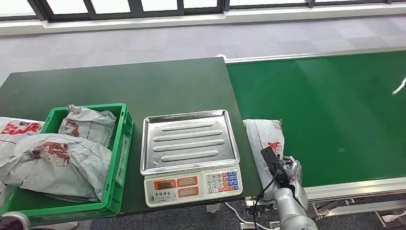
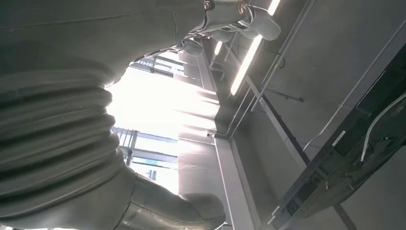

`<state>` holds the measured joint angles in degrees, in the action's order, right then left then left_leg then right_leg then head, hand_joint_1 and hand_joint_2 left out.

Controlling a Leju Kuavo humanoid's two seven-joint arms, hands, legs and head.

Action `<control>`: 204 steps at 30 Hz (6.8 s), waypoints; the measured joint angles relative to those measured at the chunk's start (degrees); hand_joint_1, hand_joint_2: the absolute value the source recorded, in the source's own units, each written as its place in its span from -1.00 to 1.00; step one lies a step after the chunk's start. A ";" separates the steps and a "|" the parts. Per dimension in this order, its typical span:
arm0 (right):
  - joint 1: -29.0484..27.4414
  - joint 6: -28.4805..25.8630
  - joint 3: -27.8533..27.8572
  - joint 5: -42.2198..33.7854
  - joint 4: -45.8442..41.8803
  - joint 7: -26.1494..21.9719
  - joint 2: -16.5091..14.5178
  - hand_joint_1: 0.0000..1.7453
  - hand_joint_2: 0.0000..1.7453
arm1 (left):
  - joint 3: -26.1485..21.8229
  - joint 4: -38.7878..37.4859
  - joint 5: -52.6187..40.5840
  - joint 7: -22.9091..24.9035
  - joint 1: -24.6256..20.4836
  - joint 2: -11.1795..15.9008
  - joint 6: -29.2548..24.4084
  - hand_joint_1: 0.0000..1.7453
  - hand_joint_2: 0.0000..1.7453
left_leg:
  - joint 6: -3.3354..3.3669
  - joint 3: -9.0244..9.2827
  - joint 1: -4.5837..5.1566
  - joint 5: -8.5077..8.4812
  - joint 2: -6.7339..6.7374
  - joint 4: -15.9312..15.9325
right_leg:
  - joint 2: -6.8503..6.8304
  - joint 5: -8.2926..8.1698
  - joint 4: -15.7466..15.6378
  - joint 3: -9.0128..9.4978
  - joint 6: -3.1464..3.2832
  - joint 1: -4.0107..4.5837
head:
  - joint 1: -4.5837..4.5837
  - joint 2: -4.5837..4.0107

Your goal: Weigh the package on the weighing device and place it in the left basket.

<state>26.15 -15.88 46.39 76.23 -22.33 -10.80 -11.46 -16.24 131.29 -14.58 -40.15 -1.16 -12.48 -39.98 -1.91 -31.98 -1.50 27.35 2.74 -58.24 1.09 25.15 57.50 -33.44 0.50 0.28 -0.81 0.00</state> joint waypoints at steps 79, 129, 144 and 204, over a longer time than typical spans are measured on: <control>0.95 -14.45 -61.22 -52.59 -9.53 -9.26 -7.17 -1.00 1.00 | 5.38 -8.03 -4.22 0.00 -1.36 -0.28 0.00 -1.00 1.00 | -0.03 -1.17 0.48 -0.93 -2.07 0.08 | -1.98 0.03 0.35 -1.33 0.01 -0.36 | 0.00 0.00; -16.46 -23.90 -38.43 -44.95 -91.74 -29.20 -4.95 -1.00 1.00 | 41.64 -102.53 -71.21 35.53 -52.13 0.43 25.35 -1.00 1.00 | 0.69 -1.80 1.13 -1.54 -1.98 -0.03 | -1.99 -0.76 0.36 -1.92 -0.59 -0.93 | 0.00 0.00; -16.46 -23.90 -38.20 -46.35 -91.29 -29.18 -4.95 -1.00 1.00 | 57.85 -112.85 -71.22 35.11 -55.06 -0.21 40.97 -0.88 1.00 | 0.70 -1.84 1.13 -1.53 -2.04 0.00 | -2.01 -0.74 0.36 -1.94 -0.58 -0.93 | 0.00 0.00; -19.23 -23.99 -27.15 -45.75 -88.41 -29.17 -4.95 -1.00 1.00 | 11.97 -107.72 -70.00 45.61 -42.60 27.05 0.53 1.00 1.00 | 0.38 -2.06 1.14 -1.71 -1.87 0.11 | -1.80 -0.73 0.53 -2.41 -0.34 -0.85 | 0.01 0.00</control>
<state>6.92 -39.87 19.24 30.47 -110.74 -39.97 -16.41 -4.27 23.58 -84.58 5.46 -43.76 14.57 -39.44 -1.52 -34.04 -0.36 25.63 0.87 -58.13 -0.71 24.43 58.03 -35.84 0.16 -0.57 -0.80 0.00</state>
